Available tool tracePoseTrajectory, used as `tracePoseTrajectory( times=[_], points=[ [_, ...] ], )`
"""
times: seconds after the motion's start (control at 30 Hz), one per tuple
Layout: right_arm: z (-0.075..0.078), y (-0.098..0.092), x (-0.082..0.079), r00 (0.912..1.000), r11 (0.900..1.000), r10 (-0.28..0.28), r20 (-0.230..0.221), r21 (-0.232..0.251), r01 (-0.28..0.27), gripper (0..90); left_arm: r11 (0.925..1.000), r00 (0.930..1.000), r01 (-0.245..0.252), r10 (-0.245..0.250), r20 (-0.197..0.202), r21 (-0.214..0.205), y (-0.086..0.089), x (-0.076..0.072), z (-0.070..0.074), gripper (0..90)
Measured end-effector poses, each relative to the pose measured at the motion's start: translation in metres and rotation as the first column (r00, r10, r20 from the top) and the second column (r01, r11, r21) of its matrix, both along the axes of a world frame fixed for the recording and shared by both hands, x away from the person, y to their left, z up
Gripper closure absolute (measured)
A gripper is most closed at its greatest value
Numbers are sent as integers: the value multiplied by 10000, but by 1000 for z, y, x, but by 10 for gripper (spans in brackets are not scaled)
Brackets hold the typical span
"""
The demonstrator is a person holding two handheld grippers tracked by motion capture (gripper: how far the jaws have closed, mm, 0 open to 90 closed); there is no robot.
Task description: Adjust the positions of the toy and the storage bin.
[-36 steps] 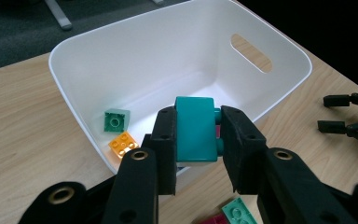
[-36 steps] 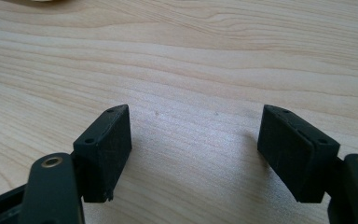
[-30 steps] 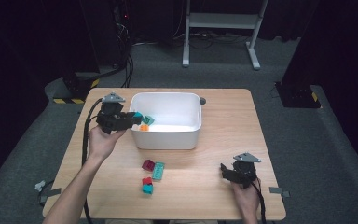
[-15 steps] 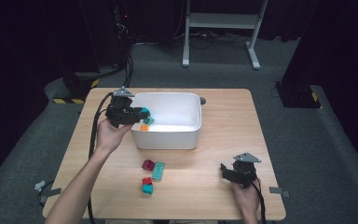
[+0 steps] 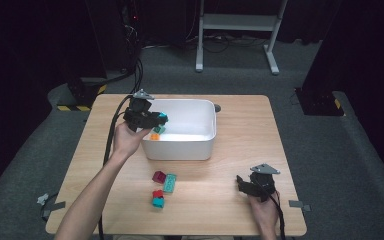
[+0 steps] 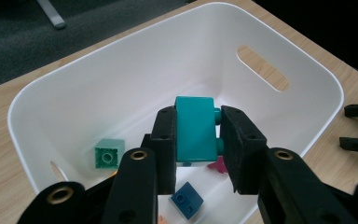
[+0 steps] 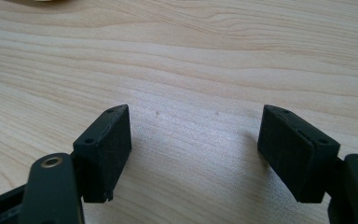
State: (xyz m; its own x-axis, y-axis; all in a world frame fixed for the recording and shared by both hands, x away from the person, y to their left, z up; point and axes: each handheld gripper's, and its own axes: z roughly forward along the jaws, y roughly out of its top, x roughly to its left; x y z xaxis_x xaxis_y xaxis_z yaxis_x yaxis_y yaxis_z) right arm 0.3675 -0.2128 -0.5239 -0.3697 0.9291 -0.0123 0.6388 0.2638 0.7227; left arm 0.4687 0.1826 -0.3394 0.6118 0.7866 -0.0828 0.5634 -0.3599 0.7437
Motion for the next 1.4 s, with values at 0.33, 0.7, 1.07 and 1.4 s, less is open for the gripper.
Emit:
tracePoseTrajectory(
  times=[0.33, 0.7, 1.07, 1.4],
  points=[
    [0, 0, 0, 10000, 10000, -1, 0, 4, 1, 257, 9998, 9997, -53, 59, -256, 214, -5, 9, -11, 669],
    [0, 0, 0, 10000, 10000, -3, -2, 6, 3, 257, 9989, 9980, -264, 285, -557, 391, -9, 19, -22, 664],
    [0, 0, 0, 10000, 10000, 3, -6, 10, -3, 257, 9976, 9982, -414, 437, -400, 557, -6, 14, -21, 588],
    [0, 0, 0, 10000, 10000, 4, -1, -3, -4, 257, 9983, 9987, -504, 506, -75, 303, 6, -7, -12, 476]
  ],
)
